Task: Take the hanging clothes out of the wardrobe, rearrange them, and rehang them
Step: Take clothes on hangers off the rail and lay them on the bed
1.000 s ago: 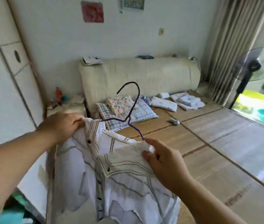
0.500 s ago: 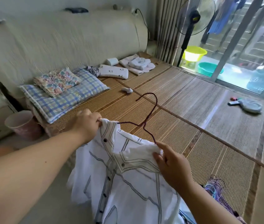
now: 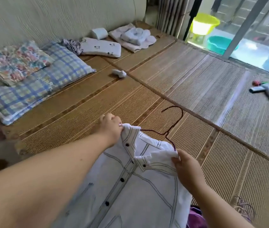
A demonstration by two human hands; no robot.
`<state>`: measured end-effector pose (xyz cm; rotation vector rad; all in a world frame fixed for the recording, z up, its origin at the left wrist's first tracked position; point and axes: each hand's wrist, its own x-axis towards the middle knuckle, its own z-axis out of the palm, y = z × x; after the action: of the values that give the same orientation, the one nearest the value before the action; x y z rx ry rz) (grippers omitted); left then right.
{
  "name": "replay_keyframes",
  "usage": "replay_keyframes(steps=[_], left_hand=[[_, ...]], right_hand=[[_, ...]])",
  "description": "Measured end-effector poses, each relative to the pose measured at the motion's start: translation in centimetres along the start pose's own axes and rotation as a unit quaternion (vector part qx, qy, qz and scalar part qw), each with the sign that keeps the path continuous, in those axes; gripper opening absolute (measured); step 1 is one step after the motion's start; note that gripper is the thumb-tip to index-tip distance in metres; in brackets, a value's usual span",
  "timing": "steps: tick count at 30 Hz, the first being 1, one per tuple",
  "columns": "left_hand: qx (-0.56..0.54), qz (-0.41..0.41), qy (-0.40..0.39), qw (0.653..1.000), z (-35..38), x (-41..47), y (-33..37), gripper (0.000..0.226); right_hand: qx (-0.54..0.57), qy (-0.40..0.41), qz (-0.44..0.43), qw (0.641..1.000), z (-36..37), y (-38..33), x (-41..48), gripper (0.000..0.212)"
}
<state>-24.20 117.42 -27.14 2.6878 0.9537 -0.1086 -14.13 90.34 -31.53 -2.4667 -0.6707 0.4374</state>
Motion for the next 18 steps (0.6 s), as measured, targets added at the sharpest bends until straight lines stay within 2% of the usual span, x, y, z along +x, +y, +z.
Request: replay_keyframes(steps=[6, 8, 10, 12, 15, 18], left_hand=[[-0.013, 0.034, -0.075, 0.996, 8.9, 2.9, 1.8, 0.045], [-0.002, 0.049, -0.099, 0.994, 11.3, 2.4, 2.0, 0.054], [0.000, 0.058, -0.127, 0.990, 13.3, 1.5, 2.1, 0.059], [0.001, 0.061, -0.156, 0.986, 14.9, 0.5, 2.1, 0.063], [-0.004, 0.057, -0.183, 0.981, 15.8, -0.8, 2.0, 0.064], [-0.010, 0.049, -0.190, 0.980, 15.1, -2.4, 1.9, 0.066]], right_hand=[[0.067, 0.003, 0.087, 0.994, 5.1, 5.7, 3.5, 0.017], [0.065, -0.022, 0.120, 0.990, 6.4, 6.9, 4.4, 0.023], [0.043, -0.070, 0.137, 0.987, 7.7, 7.6, 5.2, 0.028], [0.009, -0.097, 0.133, 0.986, 9.0, 7.9, 5.6, 0.042], [-0.069, -0.079, 0.118, 0.987, 9.9, 7.7, 5.2, 0.069], [-0.150, -0.065, 0.071, 0.984, 9.3, 6.5, 3.8, 0.073]])
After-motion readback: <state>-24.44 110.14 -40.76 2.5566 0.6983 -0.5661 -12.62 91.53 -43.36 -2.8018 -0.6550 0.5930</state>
